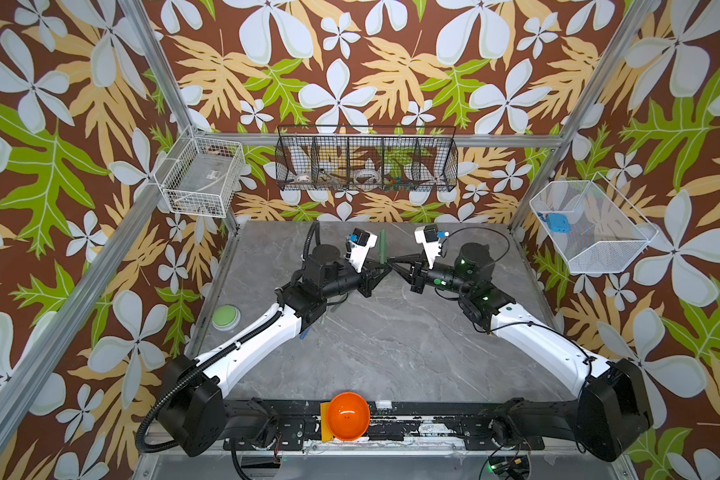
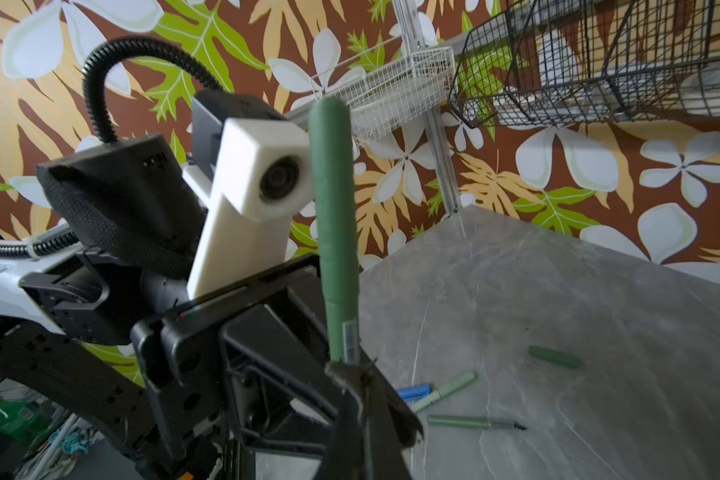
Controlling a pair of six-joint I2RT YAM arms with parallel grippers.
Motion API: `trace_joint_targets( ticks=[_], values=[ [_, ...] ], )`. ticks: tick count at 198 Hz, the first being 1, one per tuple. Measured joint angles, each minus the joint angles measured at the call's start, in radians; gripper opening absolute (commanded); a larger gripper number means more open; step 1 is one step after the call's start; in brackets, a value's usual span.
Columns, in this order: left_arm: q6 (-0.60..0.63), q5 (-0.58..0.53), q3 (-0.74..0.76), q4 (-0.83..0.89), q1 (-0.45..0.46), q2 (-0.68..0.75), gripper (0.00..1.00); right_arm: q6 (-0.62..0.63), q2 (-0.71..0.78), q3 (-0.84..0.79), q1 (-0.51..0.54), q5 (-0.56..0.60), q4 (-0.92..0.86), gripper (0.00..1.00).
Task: Insert the pens into the pen caps
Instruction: 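Open the right gripper off the cap and draw it back from the pen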
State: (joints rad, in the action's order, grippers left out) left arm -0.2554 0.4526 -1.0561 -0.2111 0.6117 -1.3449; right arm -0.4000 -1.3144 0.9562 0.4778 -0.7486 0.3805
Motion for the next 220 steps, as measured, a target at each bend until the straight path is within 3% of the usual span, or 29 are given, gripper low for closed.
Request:
trace_joint_targets(
  ticks=[30, 47, 68, 89, 175, 220],
  values=[
    [-0.01, 0.03, 0.029, -0.126, 0.001, -0.001, 0.0, 0.0, 0.047, 0.015, -0.009, 0.015, -0.029, 0.0],
    [-0.029, 0.027, 0.093, -0.265, 0.001, 0.013, 0.0, 0.0, 0.082, 0.026, -0.047, 0.005, -0.095, 0.25],
    [-0.03, 0.032, 0.169, -0.347, 0.005, 0.056, 0.0, 0.016, 0.097, 0.052, -0.092, -0.004, -0.214, 0.33],
    [-0.018, 0.032, 0.214, -0.324, 0.027, 0.086, 0.0, 0.041, 0.08, 0.118, -0.097, -0.035, -0.274, 0.44],
    [-0.031, 0.073, 0.238, -0.281, 0.052, 0.034, 0.0, 0.093, -0.023, 0.251, -0.064, -0.217, -0.36, 0.49],
    [-0.031, 0.078, 0.231, -0.278, 0.06, 0.021, 0.0, 0.114, -0.06, 0.286, -0.056, -0.241, -0.39, 0.47]
  ],
)
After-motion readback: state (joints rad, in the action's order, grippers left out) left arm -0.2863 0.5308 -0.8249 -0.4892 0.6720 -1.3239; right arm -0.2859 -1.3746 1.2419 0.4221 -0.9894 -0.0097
